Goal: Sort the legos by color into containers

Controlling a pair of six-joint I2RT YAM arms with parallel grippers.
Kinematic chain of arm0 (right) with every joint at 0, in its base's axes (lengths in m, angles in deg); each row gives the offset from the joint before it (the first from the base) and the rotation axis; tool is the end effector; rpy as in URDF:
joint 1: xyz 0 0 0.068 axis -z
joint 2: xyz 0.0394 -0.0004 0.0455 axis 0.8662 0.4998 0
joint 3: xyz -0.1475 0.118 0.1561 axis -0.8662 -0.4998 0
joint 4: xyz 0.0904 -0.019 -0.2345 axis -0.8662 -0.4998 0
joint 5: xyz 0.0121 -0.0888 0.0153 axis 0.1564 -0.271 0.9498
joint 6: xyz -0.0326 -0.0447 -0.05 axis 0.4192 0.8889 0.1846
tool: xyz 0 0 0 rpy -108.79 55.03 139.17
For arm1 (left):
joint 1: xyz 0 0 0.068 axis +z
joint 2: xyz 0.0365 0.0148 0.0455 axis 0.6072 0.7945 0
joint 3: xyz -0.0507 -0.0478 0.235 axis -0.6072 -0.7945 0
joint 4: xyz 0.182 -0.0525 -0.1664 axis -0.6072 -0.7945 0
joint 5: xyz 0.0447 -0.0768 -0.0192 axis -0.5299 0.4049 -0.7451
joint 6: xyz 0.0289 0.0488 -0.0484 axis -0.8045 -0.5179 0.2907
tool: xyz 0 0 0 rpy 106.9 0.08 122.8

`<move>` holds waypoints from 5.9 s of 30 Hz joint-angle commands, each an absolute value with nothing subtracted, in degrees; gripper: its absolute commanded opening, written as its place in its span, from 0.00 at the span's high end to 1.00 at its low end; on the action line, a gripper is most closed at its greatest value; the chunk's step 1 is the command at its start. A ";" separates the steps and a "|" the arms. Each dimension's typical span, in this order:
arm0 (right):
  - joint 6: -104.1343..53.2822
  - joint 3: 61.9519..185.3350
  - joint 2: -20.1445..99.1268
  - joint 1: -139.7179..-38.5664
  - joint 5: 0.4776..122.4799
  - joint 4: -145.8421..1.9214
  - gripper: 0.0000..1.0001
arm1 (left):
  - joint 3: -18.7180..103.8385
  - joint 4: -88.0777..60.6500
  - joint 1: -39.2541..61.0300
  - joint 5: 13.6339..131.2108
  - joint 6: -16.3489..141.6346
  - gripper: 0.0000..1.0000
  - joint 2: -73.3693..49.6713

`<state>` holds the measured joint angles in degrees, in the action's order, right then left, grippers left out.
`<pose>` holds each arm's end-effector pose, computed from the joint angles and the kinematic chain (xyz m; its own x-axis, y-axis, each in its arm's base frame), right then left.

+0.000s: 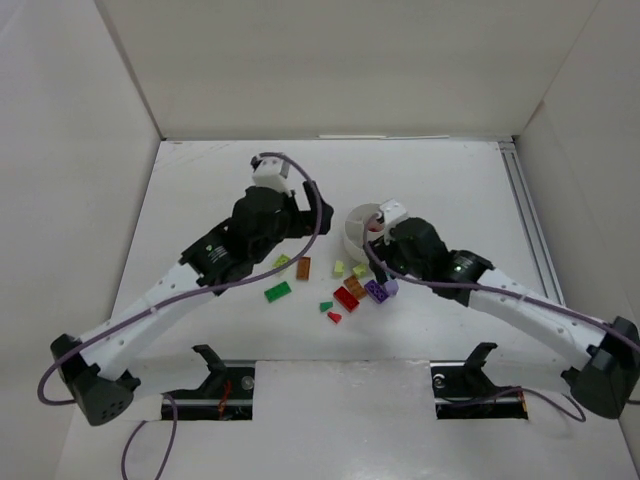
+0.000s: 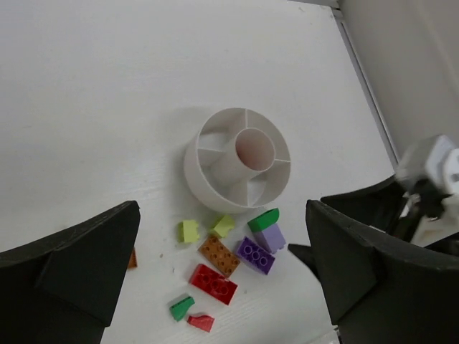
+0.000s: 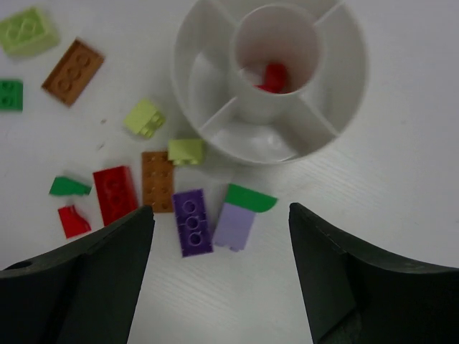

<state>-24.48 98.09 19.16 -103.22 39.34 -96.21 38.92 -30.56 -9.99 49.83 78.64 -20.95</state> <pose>0.1978 0.1643 0.2560 -0.4738 -0.3093 -0.8246 -0.4683 0.8814 -0.0615 0.2074 -0.2025 0.3688 -0.3845 -0.2447 -0.8901 0.4189 0.8130 -0.4044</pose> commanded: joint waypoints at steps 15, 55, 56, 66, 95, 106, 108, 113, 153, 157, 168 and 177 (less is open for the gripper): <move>-21.78 102.41 43.22 -118.64 41.37 -85.87 0.27 | 5.82 -44.19 -9.46 51.07 108.18 0.00 -51.30; -13.25 105.58 32.95 -114.17 41.96 -73.40 0.68 | 10.46 -43.33 -9.46 43.95 103.62 0.00 -50.35; -13.25 106.27 32.94 -112.15 43.97 -72.78 0.70 | 10.47 -43.33 -9.46 43.34 102.93 0.00 -50.34; -10.17 107.60 36.72 -94.65 53.65 -60.74 0.71 | 17.14 -39.64 -8.93 42.28 98.17 0.00 -39.45; -11.49 95.29 40.16 -87.70 66.85 -49.66 0.45 | 18.20 -34.10 -2.78 54.14 93.07 0.00 -29.86; -17.45 92.13 29.26 -87.70 57.38 -52.63 0.33 | 17.06 -33.40 -2.78 63.62 93.07 0.00 -27.67; -23.60 93.44 26.01 -87.70 46.80 -60.17 0.25 | 17.06 -33.92 -6.71 64.34 95.18 0.00 -25.30; -36.87 99.40 20.20 -86.56 27.85 -82.22 0.09 | 17.06 -37.52 -14.55 63.81 103.87 0.02 -18.80; -44.98 97.40 8.60 -86.03 16.48 -106.08 0.01 | 38.42 -57.40 -22.47 59.59 120.50 0.82 16.46; -44.98 96.88 8.07 -86.03 16.48 -106.08 0.01 | 40.87 -57.39 -23.16 57.58 118.74 0.97 15.93; -45.59 96.88 7.01 -85.51 12.54 -105.55 0.01 | 57.57 -58.02 -19.67 42.72 98.81 0.99 11.18; -46.12 96.35 7.54 -84.98 9.19 -105.55 0.01 | 67.13 -41.66 -11.13 52.72 78.23 0.97 13.45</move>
<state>-45.44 96.65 7.88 -85.21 12.06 -107.11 62.79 -46.23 -11.54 49.13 87.01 13.19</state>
